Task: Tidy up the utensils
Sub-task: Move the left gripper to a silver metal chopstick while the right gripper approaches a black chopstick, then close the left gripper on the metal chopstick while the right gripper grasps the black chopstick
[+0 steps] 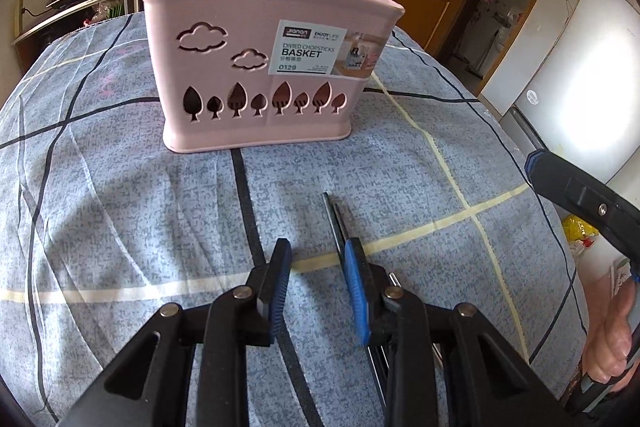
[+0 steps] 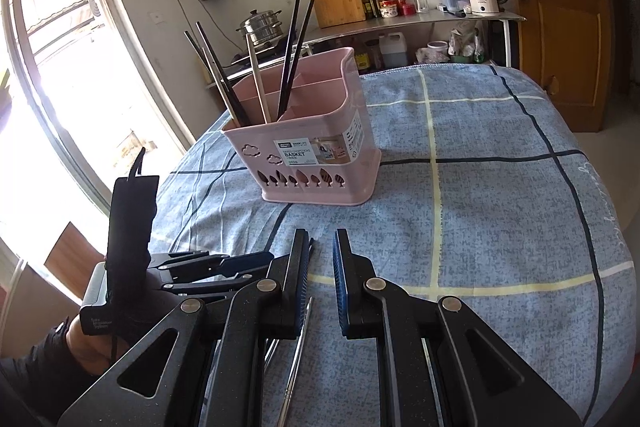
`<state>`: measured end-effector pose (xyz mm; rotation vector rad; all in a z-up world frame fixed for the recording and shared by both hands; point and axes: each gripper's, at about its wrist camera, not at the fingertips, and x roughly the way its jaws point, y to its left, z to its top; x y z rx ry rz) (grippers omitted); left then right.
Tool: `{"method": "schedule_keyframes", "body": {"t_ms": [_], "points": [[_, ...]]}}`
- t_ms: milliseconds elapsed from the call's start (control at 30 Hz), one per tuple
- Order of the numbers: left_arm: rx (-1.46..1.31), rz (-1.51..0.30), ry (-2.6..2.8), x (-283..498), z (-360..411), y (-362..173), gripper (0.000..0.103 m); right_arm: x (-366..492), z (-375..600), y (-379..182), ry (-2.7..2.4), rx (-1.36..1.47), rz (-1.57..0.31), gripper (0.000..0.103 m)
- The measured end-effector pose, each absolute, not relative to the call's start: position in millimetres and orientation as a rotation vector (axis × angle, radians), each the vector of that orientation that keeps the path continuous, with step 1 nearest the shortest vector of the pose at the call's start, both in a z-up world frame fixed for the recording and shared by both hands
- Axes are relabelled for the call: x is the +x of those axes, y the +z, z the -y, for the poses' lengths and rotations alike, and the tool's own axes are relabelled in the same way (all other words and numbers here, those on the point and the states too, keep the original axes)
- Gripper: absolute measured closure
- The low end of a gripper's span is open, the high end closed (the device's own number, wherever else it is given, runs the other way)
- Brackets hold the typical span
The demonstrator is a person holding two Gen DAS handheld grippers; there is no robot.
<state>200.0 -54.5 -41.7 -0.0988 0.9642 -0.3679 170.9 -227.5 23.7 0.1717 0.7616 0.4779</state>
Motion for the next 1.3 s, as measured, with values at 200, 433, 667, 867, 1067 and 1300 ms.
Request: {"method": "schedule_keyframes", "body": {"t_ms": [200,433,667,867,1067,1300], "points": [[-0.051,-0.96,-0.343,200.2,66.1,-41.2,0.071,172.4,230.2,22.4,0.479,0.18,-0.762,0.091],[-0.001,-0.942,-0.309,198.0,82.1,-40.3,0.069,170.7,232.6,22.9,0.48,0.188,-0.757,0.091],[0.048,-0.925,-0.272,194.1,77.8,-44.4,0.069,169.6,233.5,23.7,0.482,0.193,-0.758,0.091],[0.115,-0.919,-0.276,187.8,74.2,-45.0,0.082,168.1,230.2,22.9,0.489,0.192,-0.762,0.091],[0.109,-0.936,-0.261,191.1,43.6,-43.6,0.093,172.1,221.3,17.6,0.498,0.173,-0.787,0.091],[0.063,-0.96,-0.252,190.6,-0.1,-42.1,0.093,183.6,197.9,-1.9,0.507,0.123,-0.867,0.091]]}}
